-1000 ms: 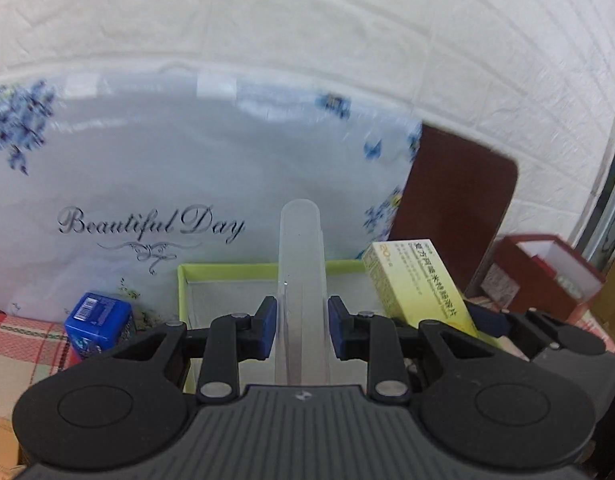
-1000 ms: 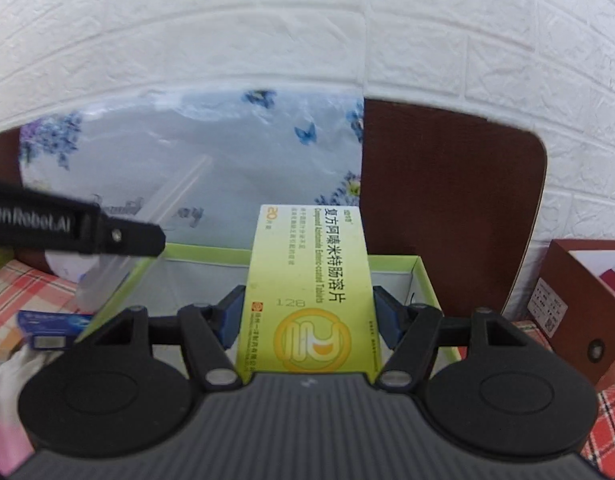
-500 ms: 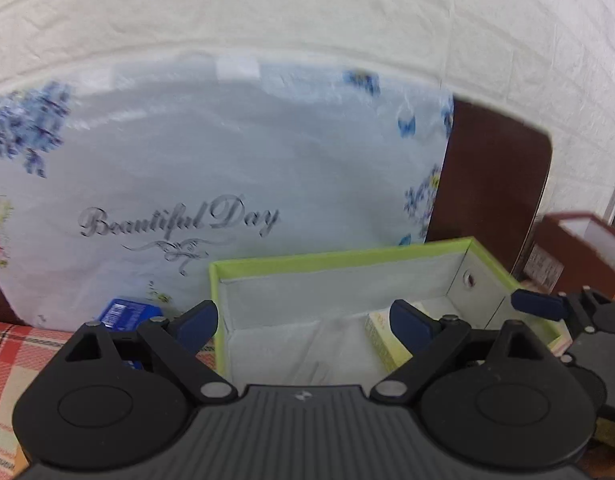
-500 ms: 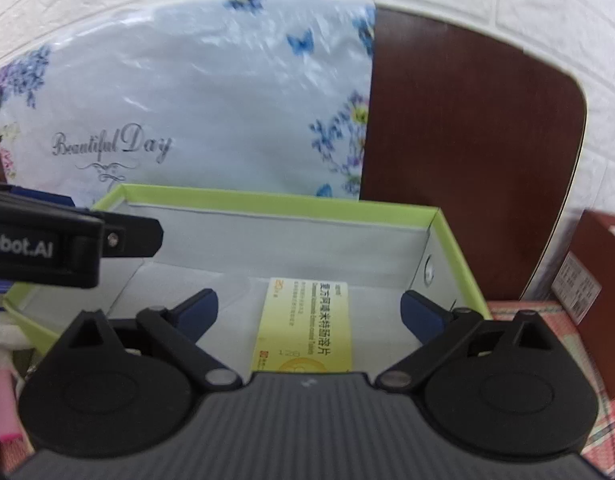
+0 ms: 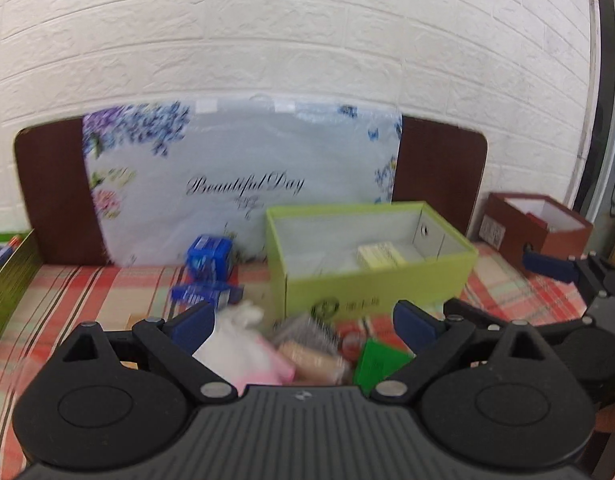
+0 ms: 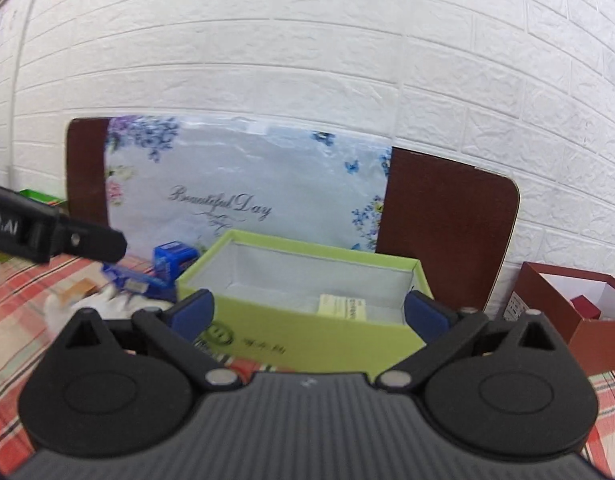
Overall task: Organize objects
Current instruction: 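Withdraw the right tool from the lime-green box toward the table items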
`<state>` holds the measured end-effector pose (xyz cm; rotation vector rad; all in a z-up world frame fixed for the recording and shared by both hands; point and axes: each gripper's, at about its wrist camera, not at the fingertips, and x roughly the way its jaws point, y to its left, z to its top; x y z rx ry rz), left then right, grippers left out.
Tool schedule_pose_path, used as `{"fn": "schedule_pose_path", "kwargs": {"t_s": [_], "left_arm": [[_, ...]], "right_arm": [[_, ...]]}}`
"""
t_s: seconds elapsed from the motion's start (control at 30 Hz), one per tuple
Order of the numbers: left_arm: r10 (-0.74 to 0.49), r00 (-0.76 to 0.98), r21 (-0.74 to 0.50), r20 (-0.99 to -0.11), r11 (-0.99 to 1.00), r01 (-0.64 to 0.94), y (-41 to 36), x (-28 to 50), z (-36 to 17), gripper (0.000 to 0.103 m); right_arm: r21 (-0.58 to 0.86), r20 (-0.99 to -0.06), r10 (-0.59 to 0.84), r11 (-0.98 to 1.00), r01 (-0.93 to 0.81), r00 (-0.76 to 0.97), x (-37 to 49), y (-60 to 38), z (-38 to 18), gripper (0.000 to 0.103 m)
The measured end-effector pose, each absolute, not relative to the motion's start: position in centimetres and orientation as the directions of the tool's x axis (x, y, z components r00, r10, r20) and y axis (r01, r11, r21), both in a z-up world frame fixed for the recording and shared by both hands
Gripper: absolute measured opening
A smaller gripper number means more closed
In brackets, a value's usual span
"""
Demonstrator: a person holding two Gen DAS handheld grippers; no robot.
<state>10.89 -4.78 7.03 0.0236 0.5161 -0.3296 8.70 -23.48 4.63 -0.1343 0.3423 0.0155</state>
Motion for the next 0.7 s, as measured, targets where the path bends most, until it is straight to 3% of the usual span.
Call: {"fn": "schedule_pose_path", "kwargs": {"t_s": [0.3,0.53,0.7], "left_arm": [[-0.199,0.805,-0.108,-0.559,0.980,0.167,0.9,5.4,2.0,0.099],[-0.077,0.793,-0.137,-0.605,0.991,-0.008,6.7,5.4,-0.8,0.099],[0.038,0.799,-0.114,-0.600,0.985,-0.132,10.8,7.5,-0.9,0.099]], "right_arm": [[-0.057,-0.446,0.064,0.993,-0.099,0.893,2.0,-19.2,0.8,0.103],[0.058,-0.560,0.132,0.991,-0.120,0.818,0.3,-16.5,-3.6,0.103],[0.069,-0.585,0.150,0.988,-0.135,0.797,0.1,-15.1,-4.5,0.103]]}}
